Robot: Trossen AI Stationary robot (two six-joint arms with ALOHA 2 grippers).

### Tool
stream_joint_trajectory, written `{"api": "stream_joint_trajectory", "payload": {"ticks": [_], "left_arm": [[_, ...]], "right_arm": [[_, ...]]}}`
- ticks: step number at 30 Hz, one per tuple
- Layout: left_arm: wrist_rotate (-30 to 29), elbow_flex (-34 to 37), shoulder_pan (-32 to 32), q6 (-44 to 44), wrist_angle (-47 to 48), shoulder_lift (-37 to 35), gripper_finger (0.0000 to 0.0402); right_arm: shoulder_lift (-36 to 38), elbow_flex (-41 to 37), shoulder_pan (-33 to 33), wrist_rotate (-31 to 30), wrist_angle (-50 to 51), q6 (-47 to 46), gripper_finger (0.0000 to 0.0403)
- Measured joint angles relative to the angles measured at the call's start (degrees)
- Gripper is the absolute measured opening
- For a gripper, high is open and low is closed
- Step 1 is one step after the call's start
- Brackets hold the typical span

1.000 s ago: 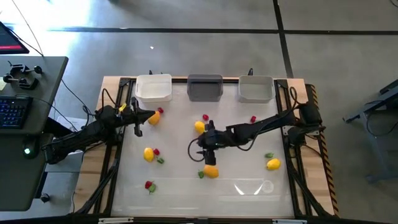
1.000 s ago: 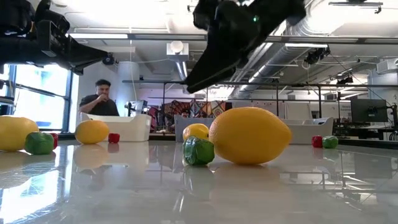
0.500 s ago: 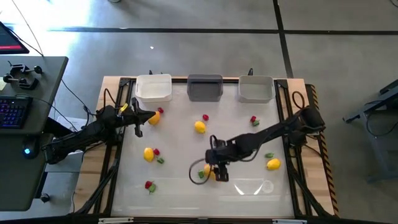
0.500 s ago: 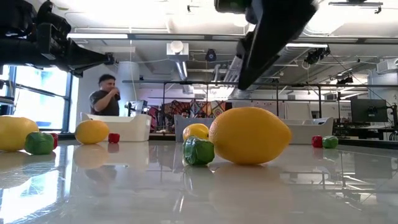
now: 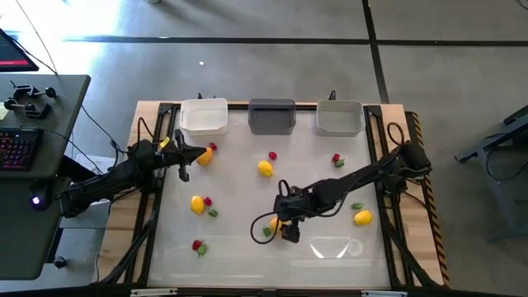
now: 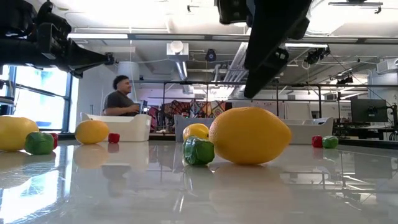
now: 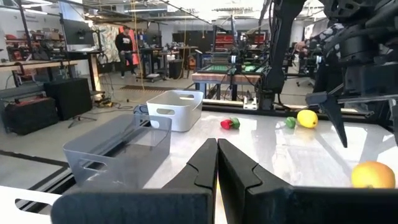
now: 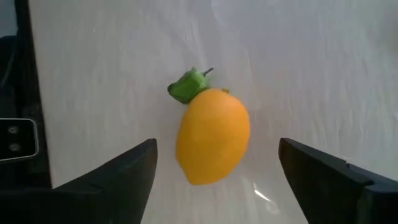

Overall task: Sort produce into baskets
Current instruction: Put the lemon into the black bin

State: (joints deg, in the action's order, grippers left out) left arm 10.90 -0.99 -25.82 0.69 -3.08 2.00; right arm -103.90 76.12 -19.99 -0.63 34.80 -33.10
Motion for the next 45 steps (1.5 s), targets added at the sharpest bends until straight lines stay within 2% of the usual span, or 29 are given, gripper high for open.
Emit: {"api": "stream_joint_trajectory", "payload": {"ticks": [8,19,24,32,38,41,45], "left_arm": [[0.00,0.01,-0.01,-0.64,1.31,0.00,0.0000],[0.00,0.02,0.00,-0.99,1.24,-0.02,0.0000],[0.02,0.02,0.00,-1.05,1.21,-0.02,0.0000],[0.02,0.02,-0.02,-1.51,1.19,-0.02,0.0000],[0.05,0.02,-0.02,-1.35,1.16,0.00,0.0000],[0.07,0.02,-0.02,-0.13,1.15,-0.02,0.0000],[0.07,0.02,-0.02,-0.09,1.15,-0.01,0.0000]], "right_arm": [[-5.80,0.00,-0.06,-0.08,-2.84,1.00,0.0328],[-7.86,-0.02,1.04,1.14,-3.32,-0.10,0.0323],[-7.86,-0.02,2.47,0.32,-1.73,-0.95,0.0295],[-7.16,-0.02,5.70,1.61,-1.14,3.69,0.0212],[-3.61,3.12,11.12,1.44,3.25,9.96,0.0208],[-2.45,6.95,15.45,-3.44,8.98,15.42,0.0210],[-2.29,12.49,22.25,-15.79,14.26,26.68,0.0210]]}}
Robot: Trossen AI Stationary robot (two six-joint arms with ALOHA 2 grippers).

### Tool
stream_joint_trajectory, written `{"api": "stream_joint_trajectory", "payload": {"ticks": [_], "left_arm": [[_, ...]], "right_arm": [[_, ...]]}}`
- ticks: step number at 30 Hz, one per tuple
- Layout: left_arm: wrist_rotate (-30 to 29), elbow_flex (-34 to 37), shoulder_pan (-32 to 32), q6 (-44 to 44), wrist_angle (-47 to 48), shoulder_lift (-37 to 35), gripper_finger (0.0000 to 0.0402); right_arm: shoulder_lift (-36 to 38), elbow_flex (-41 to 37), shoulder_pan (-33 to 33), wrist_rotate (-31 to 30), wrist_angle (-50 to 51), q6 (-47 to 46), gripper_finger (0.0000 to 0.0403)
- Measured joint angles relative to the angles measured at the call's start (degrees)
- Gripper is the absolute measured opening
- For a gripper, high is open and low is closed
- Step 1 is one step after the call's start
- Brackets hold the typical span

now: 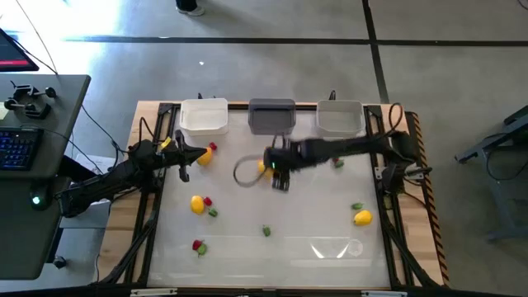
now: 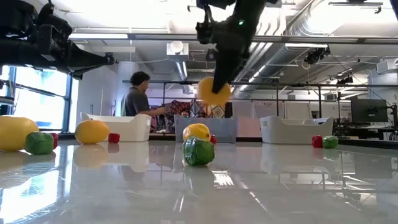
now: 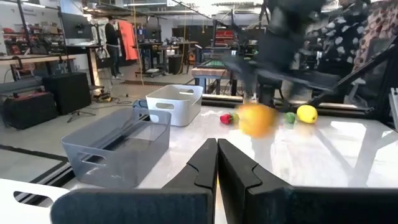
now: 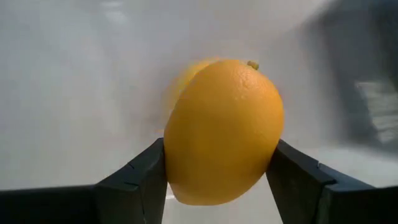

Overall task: Sort produce into baskets
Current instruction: Put the lemon into the black bin

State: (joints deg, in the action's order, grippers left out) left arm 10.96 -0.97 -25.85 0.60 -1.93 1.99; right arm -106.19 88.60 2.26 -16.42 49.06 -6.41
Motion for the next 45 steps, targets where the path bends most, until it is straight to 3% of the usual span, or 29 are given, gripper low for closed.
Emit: {"api": "stream_joint_trajectory", "payload": {"ticks": [2,6,11,16,23,45], "left_arm": [[0.00,0.00,0.00,-0.38,0.00,0.01,0.0000],[0.00,0.00,0.00,-0.36,0.00,0.00,0.0000],[-0.02,0.00,0.00,-0.35,0.00,0.00,0.0000],[-0.04,0.00,0.00,0.46,0.00,0.01,0.0000],[-0.05,0.00,0.00,1.53,-0.04,0.01,0.0000],[-0.06,0.00,0.01,1.16,-0.02,0.00,0.0000]], "right_arm": [[0.00,1.25,3.97,-3.51,-1.73,6.26,0.0210],[0.00,1.67,13.96,-2.92,-5.43,17.07,0.0210],[-0.02,-1.68,25.36,7.51,-18.66,23.51,0.0210],[-0.04,-8.24,31.64,16.25,-30.76,28.98,0.0210],[-0.09,-19.90,35.25,18.34,-46.84,29.33,0.0210],[-0.09,-22.26,35.74,12.55,-46.57,25.90,0.0235]]}}
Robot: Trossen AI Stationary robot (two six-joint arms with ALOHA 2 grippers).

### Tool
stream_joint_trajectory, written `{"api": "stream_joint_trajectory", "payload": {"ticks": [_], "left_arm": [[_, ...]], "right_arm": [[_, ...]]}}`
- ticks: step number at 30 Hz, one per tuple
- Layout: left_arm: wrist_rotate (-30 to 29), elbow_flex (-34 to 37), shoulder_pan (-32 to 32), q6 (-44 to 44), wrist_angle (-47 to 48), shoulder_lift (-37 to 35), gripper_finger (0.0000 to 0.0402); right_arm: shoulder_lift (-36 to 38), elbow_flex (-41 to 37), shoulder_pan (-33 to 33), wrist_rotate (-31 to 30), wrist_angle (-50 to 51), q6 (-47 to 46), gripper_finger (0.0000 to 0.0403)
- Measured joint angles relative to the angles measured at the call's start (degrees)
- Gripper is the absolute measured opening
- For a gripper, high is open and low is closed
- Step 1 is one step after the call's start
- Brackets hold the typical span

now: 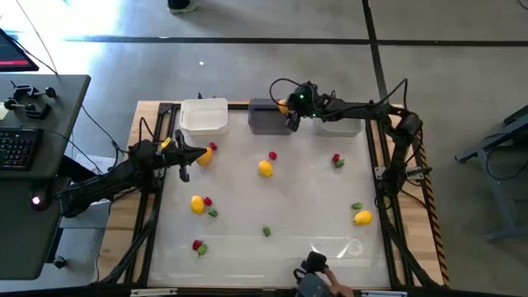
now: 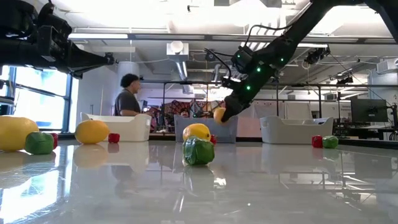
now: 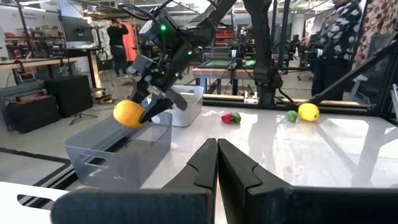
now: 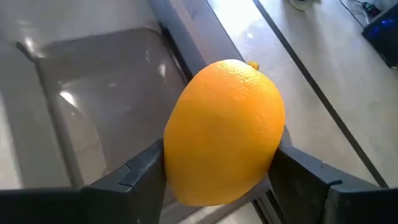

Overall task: Sort produce into baskets
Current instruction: Put the lemon into the black bin, then put the green bell pepper into the gray bin

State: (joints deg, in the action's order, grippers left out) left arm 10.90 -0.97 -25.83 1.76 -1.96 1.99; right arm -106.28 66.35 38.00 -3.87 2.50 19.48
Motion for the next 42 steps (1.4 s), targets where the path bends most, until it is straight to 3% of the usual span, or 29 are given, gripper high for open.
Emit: {"api": "stream_joint_trajectory", "payload": {"ticks": [14,19,30,38,42], "left_arm": [[0.02,0.00,-0.01,-0.76,0.02,0.01,0.0000],[0.02,0.00,-0.01,-0.78,0.04,0.01,0.0000],[0.02,0.00,-0.01,-0.68,0.04,0.01,0.0000],[0.02,0.00,-0.01,-0.64,0.04,-0.01,0.0000],[0.02,0.00,0.01,-0.61,0.04,0.00,0.0000]], "right_arm": [[-0.22,1.75,0.00,-0.29,2.87,-0.85,0.0256],[-0.37,4.32,0.00,0.08,8.64,-4.22,0.0259],[-0.57,4.73,0.00,0.71,9.89,-7.67,0.0302],[-0.61,6.76,-0.44,-0.56,11.41,-4.99,0.0302],[-0.61,11.50,-2.13,-4.68,18.27,-3.29,0.0275]]}}
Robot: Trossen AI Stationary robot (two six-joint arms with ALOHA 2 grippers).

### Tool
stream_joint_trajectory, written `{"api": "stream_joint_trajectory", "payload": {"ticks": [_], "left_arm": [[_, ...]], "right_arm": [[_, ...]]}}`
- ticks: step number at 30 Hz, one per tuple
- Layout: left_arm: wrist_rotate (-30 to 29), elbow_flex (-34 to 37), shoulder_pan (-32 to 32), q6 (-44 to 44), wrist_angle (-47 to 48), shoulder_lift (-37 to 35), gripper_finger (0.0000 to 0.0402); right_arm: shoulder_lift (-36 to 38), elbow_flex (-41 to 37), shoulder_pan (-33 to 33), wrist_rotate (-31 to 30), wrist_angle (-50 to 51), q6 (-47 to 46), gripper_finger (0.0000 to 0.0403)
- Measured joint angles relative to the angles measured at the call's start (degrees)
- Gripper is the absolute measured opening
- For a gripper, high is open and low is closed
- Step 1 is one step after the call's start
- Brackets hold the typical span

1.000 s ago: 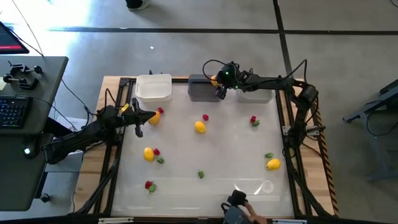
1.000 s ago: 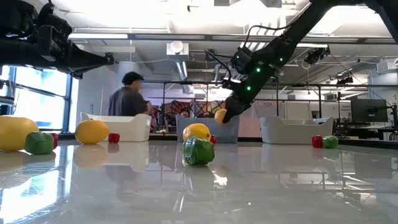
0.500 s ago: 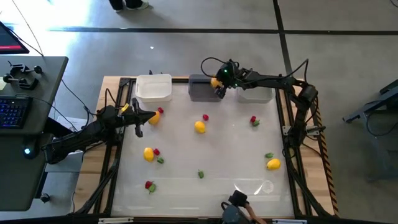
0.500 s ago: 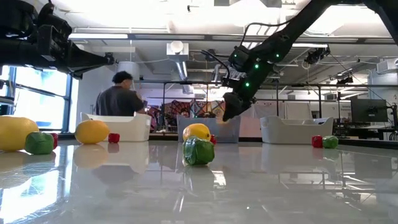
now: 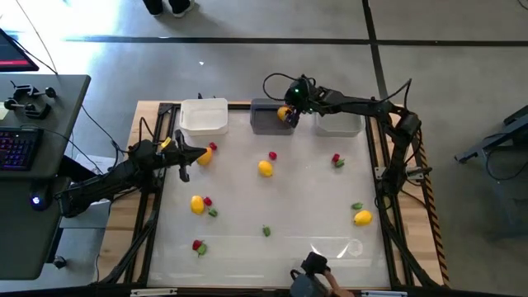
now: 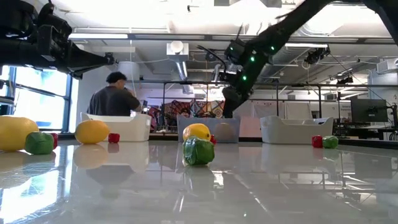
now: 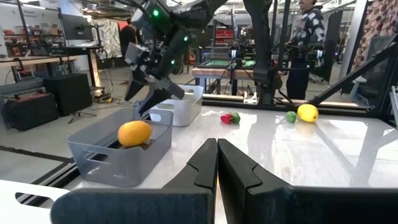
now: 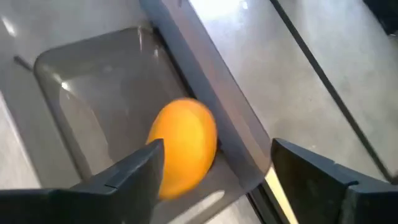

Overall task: Sort produce into baskets
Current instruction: Put the green bell pepper into the gray bin

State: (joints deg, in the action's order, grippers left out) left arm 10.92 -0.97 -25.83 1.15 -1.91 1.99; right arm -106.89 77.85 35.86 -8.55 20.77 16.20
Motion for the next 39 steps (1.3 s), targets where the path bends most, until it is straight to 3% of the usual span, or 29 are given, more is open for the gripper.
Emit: {"api": "stream_joint_trajectory", "payload": {"ticks": [7,14,21,27,35,39], "left_arm": [[0.00,0.00,-0.02,0.00,0.00,-0.01,0.0000],[0.00,0.00,-0.02,0.98,0.00,-0.01,0.0000],[0.00,0.00,0.00,1.05,0.00,-0.01,0.0000],[-0.04,0.00,-0.01,0.86,-0.01,0.10,0.0000],[-3.58,0.00,-0.02,-1.03,0.33,1.61,0.0000],[-4.02,0.00,-0.02,-2.56,-0.25,4.38,0.0000]], "right_arm": [[0.00,6.19,-7.34,1.29,13.72,-1.28,0.0140],[0.37,2.73,-17.40,5.34,14.22,-5.93,0.0012],[0.79,-4.21,-26.03,2.95,4.86,-10.47,0.0009],[5.89,-11.98,-30.38,-0.44,-1.88,-13.80,0.0002],[18.71,-26.62,-30.94,-1.23,-17.82,-13.63,0.0000],[24.00,-33.52,-28.91,2.84,-25.95,-12.87,0.0000]]}}
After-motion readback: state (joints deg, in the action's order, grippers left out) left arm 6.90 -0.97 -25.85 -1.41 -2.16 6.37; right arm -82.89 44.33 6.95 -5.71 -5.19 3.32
